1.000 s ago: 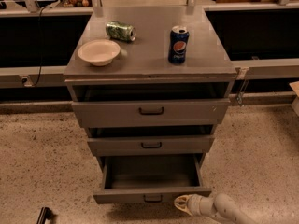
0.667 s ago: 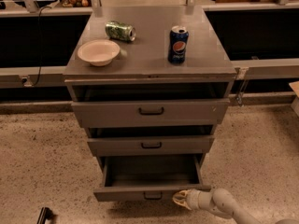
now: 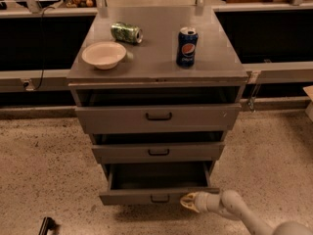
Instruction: Close bottom drawer
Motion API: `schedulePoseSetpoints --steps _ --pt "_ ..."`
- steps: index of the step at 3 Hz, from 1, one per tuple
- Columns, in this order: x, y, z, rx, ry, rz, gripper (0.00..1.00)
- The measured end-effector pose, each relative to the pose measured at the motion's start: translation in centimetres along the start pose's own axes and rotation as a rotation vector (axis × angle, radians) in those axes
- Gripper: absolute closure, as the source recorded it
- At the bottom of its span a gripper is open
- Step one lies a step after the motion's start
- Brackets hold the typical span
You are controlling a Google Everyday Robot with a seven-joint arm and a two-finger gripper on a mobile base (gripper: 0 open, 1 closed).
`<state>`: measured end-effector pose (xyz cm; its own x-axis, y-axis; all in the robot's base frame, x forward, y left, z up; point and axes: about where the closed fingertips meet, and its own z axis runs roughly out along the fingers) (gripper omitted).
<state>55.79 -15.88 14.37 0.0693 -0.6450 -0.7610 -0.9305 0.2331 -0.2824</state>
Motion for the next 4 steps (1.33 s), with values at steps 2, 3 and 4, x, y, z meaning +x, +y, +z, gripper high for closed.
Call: schedulePoseSetpoints --steps 2,3,4 --pt "1.4 -6.4 -0.4 0.062 0.02 -0.01 1.0" --pt "1.0 -6.8 0.2 0.061 0.007 -0.019 1.0" --pt "0.4 -8.2 1.3 0.077 0.0 -0.042 1.0"
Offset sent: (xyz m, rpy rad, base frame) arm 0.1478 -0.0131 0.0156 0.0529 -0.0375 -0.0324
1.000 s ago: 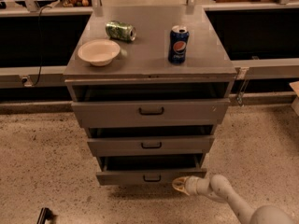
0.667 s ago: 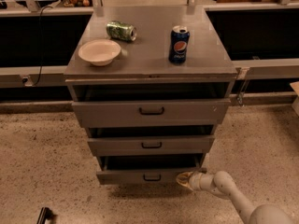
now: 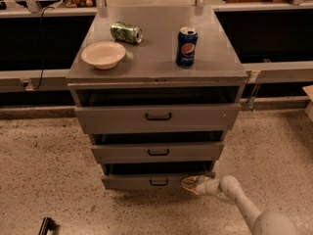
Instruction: Close bottom drawer
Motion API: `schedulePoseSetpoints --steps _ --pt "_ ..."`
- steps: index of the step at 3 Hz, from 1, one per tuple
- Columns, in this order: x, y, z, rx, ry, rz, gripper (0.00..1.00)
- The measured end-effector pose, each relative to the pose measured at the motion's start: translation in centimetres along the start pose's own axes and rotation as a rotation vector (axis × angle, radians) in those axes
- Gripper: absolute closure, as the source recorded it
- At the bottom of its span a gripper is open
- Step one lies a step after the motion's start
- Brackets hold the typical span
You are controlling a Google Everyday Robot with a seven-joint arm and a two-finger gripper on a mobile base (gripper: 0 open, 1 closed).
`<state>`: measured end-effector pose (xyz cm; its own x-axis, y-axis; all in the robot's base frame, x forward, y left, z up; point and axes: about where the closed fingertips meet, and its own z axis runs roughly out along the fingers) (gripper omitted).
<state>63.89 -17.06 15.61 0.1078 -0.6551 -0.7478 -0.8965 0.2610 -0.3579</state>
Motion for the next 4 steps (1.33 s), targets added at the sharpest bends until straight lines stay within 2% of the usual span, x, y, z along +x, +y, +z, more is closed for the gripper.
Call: schedulePoseSetpoints --steps 1,2,3,4 --pt "-0.2 -1.2 0.4 0.04 -0.019 -0.007 1.0" --pt "-0.9 -1.5 0.5 0.049 -0.043 -0.022 1.0" --pt "-1.8 -0.4 0.0 0.018 -0.072 0.005 1.0" --pt "-3.1 1.4 -1.3 -0.036 -0.087 0.045 1.0"
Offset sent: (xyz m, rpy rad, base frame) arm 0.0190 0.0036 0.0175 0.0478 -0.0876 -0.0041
